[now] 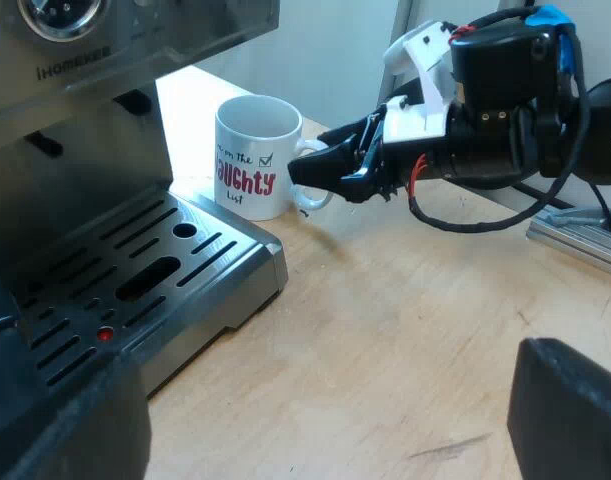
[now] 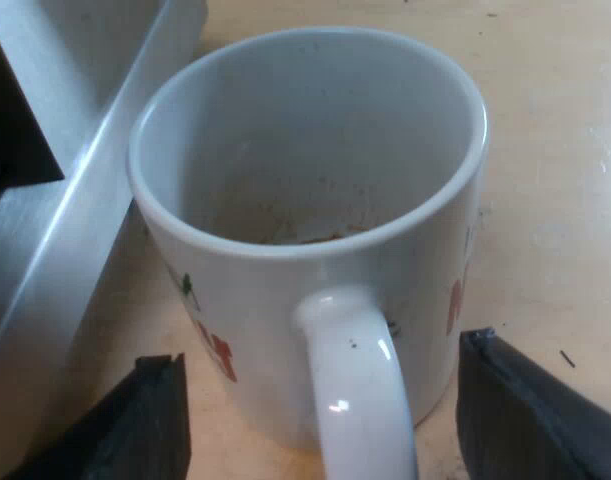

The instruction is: Place mug into machine

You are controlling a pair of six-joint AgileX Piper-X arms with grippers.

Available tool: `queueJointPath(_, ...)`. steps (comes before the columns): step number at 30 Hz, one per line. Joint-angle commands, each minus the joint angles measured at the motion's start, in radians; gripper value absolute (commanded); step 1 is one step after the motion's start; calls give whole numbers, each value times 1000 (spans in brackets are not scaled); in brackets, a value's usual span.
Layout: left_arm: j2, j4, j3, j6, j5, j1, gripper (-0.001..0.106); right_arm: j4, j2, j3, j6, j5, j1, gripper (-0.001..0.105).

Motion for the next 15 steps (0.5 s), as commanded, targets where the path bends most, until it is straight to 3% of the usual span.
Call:
queueJointPath(1, -3, -9, -7, 5, 2, -3, 79, -11, 8, -8, -9, -14, -3, 59)
queueJointPath(5, -3, -9, -7, 5, 2, -3, 79, -11, 8, -8, -9, -14, -3, 56)
queueJointPath(10, -3, -9, -7, 5, 2, -3, 79, -11, 8, -8, -9, -27, -3, 34)
queueJointPath(11, -3, -9, -7, 5, 2, -3, 79, -11, 8, -8, -9, -56, -3, 25)
queueJointPath(15, -3, -9, -7, 5, 2, -3, 79, -11, 8, -8, -9, -84, -3, 9)
